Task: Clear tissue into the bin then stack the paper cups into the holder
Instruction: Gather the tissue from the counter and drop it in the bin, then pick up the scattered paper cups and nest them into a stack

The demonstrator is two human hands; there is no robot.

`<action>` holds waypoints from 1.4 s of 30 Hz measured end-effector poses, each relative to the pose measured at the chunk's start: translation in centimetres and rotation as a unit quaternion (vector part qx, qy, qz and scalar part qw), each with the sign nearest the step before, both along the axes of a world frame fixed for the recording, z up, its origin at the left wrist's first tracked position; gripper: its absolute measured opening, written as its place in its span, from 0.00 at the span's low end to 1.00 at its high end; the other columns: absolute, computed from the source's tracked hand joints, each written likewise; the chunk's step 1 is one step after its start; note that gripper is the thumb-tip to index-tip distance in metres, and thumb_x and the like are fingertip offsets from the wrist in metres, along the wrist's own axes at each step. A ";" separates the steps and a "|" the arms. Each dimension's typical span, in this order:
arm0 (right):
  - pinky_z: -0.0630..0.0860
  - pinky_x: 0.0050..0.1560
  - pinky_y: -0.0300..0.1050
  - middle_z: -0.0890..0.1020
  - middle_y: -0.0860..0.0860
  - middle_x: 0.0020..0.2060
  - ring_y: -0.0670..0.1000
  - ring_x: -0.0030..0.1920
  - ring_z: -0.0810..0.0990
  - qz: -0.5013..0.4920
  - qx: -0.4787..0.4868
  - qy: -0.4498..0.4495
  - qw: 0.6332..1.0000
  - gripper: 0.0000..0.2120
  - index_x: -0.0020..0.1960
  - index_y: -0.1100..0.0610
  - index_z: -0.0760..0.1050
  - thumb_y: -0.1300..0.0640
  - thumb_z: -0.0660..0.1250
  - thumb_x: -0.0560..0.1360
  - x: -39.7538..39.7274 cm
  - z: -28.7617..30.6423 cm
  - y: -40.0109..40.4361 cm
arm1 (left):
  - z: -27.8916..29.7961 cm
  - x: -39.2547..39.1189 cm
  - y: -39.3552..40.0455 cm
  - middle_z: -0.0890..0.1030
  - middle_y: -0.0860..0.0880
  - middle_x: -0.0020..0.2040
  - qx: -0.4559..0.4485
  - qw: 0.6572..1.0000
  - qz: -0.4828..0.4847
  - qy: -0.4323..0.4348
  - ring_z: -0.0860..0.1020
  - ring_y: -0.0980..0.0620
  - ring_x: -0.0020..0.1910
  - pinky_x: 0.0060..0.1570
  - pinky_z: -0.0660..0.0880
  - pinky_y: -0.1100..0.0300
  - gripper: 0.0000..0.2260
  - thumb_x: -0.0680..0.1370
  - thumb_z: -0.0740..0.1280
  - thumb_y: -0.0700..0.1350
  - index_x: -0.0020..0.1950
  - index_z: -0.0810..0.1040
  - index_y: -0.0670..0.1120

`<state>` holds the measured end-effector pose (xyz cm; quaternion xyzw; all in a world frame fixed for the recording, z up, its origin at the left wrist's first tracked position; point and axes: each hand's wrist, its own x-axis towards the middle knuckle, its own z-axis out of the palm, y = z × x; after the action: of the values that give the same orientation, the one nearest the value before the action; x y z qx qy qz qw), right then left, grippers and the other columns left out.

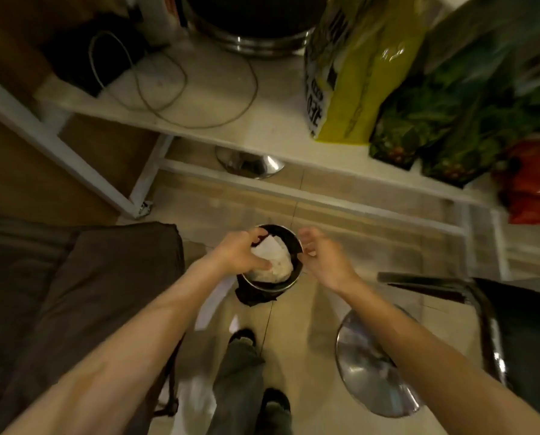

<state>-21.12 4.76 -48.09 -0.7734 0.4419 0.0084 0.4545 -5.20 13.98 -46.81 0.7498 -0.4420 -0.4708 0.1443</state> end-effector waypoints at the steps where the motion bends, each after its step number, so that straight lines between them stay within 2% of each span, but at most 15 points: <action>1: 0.73 0.56 0.44 0.76 0.54 0.55 0.49 0.51 0.74 -0.001 -0.003 -0.011 1.000 0.22 0.65 0.58 0.67 0.65 0.64 0.73 -0.1 2.4 0.1 | 2.5 0.3 0.0 0.71 0.45 0.68 -0.015 1.000 -0.005 -0.003 0.69 0.47 0.66 0.59 0.66 0.60 0.32 0.70 0.70 0.47 0.71 0.61 0.47; 3: 0.74 0.59 0.48 0.73 0.51 0.54 0.50 0.52 0.74 0.009 -0.019 -0.027 0.999 0.23 0.67 0.58 0.66 0.64 0.65 0.73 -0.3 7.4 0.2 | 7.5 0.5 -0.2 0.73 0.44 0.66 -0.040 0.999 -0.014 -0.027 0.72 0.47 0.65 0.59 0.69 0.58 0.31 0.70 0.71 0.47 0.70 0.63 0.46; 6: 0.73 0.55 0.45 0.74 0.51 0.53 0.48 0.51 0.75 0.035 -0.071 -0.049 0.996 0.24 0.66 0.57 0.66 0.63 0.66 0.72 -0.5 14.3 0.4 | 14.9 0.1 -0.8 0.76 0.43 0.63 -0.056 0.996 -0.033 -0.060 0.74 0.48 0.62 0.60 0.70 0.57 0.30 0.69 0.72 0.49 0.68 0.66 0.46; 12: 0.77 0.53 0.47 0.75 0.48 0.53 0.49 0.51 0.78 0.066 -0.169 -0.095 0.979 0.24 0.66 0.51 0.65 0.57 0.67 0.72 -0.9 27.0 0.3 | 29.2 -1.2 -1.9 0.78 0.46 0.60 -0.119 0.982 -0.082 -0.121 0.76 0.50 0.57 0.57 0.71 0.58 0.26 0.70 0.70 0.51 0.66 0.69 0.49; 17: 0.77 0.54 0.45 0.77 0.47 0.54 0.48 0.51 0.78 0.075 -0.261 -0.151 0.951 0.23 0.65 0.50 0.66 0.52 0.67 0.72 -1.4 36.1 -0.7 | 39.4 -1.8 -2.9 0.79 0.47 0.58 -0.198 0.963 -0.093 -0.158 0.76 0.52 0.55 0.56 0.72 0.60 0.23 0.70 0.70 0.51 0.63 0.72 0.47; 20: 0.77 0.54 0.44 0.77 0.47 0.54 0.47 0.50 0.78 0.072 -0.276 -0.173 0.943 0.22 0.65 0.49 0.66 0.51 0.67 0.72 -1.1 40.4 -1.8 | 43.8 -2.0 -3.5 0.79 0.47 0.58 -0.230 0.950 -0.084 -0.192 0.77 0.52 0.53 0.55 0.72 0.59 0.23 0.70 0.70 0.52 0.63 0.72 0.49; 27: 0.77 0.50 0.47 0.75 0.46 0.50 0.47 0.47 0.77 0.054 -0.327 -0.213 0.919 0.24 0.65 0.49 0.66 0.51 0.68 0.71 2.0 46.6 -5.4 | 49.3 0.8 -6.4 0.76 0.48 0.60 -0.321 0.908 -0.045 -0.266 0.75 0.51 0.56 0.54 0.73 0.58 0.27 0.69 0.71 0.50 0.66 0.67 0.51; 32: 0.77 0.52 0.48 0.76 0.49 0.53 0.48 0.48 0.76 0.039 -0.339 -0.225 0.913 0.24 0.65 0.51 0.65 0.53 0.68 0.71 5.7 49.7 -9.1 | 51.6 5.4 -8.7 0.72 0.50 0.65 -0.360 0.886 -0.014 -0.291 0.72 0.52 0.60 0.57 0.70 0.59 0.32 0.68 0.72 0.48 0.69 0.64 0.51; 38: 0.71 0.46 0.41 0.75 0.50 0.54 0.49 0.49 0.76 0.013 -0.321 -0.232 0.918 0.22 0.65 0.53 0.67 0.52 0.67 0.72 11.4 51.9 -12.9 | 51.2 12.5 -9.8 0.64 0.52 0.72 -0.336 0.891 -0.026 -0.305 0.65 0.52 0.69 0.66 0.64 0.57 0.36 0.66 0.74 0.46 0.70 0.60 0.54; 42: 0.71 0.49 0.44 0.75 0.54 0.57 0.51 0.52 0.74 0.012 -0.275 -0.227 0.934 0.23 0.65 0.54 0.67 0.52 0.67 0.72 14.9 51.7 -14.9 | 50.2 15.8 -11.1 0.60 0.52 0.73 -0.294 0.896 -0.052 -0.328 0.61 0.52 0.71 0.69 0.61 0.57 0.38 0.66 0.74 0.44 0.71 0.58 0.54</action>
<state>-6.26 -10.11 3.58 -0.8549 0.3024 -0.2837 0.3119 10.62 2.87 3.35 0.7611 -0.6208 -0.0533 0.1802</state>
